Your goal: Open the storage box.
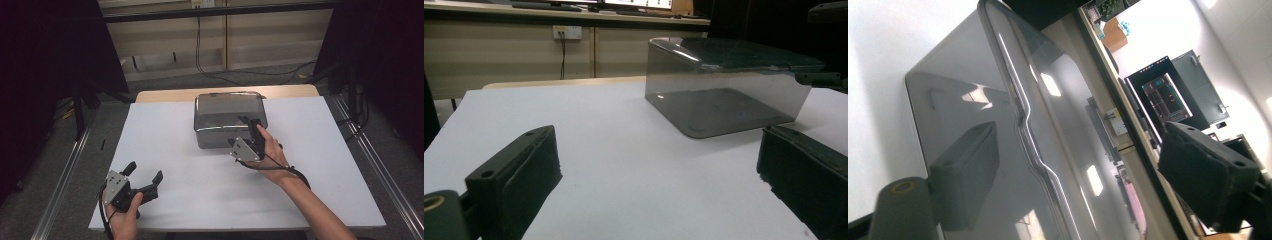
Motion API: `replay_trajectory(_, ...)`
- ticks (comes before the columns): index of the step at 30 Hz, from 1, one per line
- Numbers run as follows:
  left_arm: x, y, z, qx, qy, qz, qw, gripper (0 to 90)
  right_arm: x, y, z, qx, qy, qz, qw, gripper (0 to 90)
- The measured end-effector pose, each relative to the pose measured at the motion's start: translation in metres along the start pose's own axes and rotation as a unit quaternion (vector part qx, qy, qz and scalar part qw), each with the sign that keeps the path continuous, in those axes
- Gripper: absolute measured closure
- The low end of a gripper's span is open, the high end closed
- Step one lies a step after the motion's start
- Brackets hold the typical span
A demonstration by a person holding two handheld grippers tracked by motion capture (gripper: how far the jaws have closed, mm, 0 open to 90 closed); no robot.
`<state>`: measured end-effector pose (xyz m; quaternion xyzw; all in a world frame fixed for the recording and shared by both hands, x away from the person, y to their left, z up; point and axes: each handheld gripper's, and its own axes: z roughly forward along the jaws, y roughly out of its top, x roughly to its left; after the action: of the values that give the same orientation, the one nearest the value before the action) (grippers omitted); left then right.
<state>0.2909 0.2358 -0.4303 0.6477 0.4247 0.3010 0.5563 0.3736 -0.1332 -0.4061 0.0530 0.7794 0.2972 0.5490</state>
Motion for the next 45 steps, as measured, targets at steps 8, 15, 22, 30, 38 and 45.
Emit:
replay_trajectory(8,-0.001,0.001,0.001,0.002,-0.002,0.003,1.0,3.4,0.01,0.001,0.003,0.013,-0.01,-0.066,0.9977,30.6)
replay_trajectory(15,-0.004,0.001,0.004,0.004,-0.008,0.007,0.9999,3.4,0.021,0.002,0.009,0.028,-0.006,-0.125,0.9918,45.8)
replay_trajectory(22,-0.005,0.0,0.005,0.006,-0.009,0.009,0.9999,3.4,0.024,0.003,0.01,0.033,-0.019,-0.141,0.9893,58.7)
replay_trajectory(30,-0.008,0.0,0.008,0.011,-0.012,0.016,0.9997,3.4,0.027,0.004,0.011,0.045,-0.015,-0.149,0.9876,71.2)
replay_trajectory(38,-0.007,0.0,0.008,0.012,-0.011,0.013,0.9998,3.3,0.027,0.004,0.011,0.05,-0.014,-0.146,0.988,76.8)
replay_trajectory(45,-0.007,0.0,0.01,0.009,-0.01,0.018,0.9998,3.1,0.027,0.005,0.01,0.049,-0.016,-0.155,0.9865,78.4)
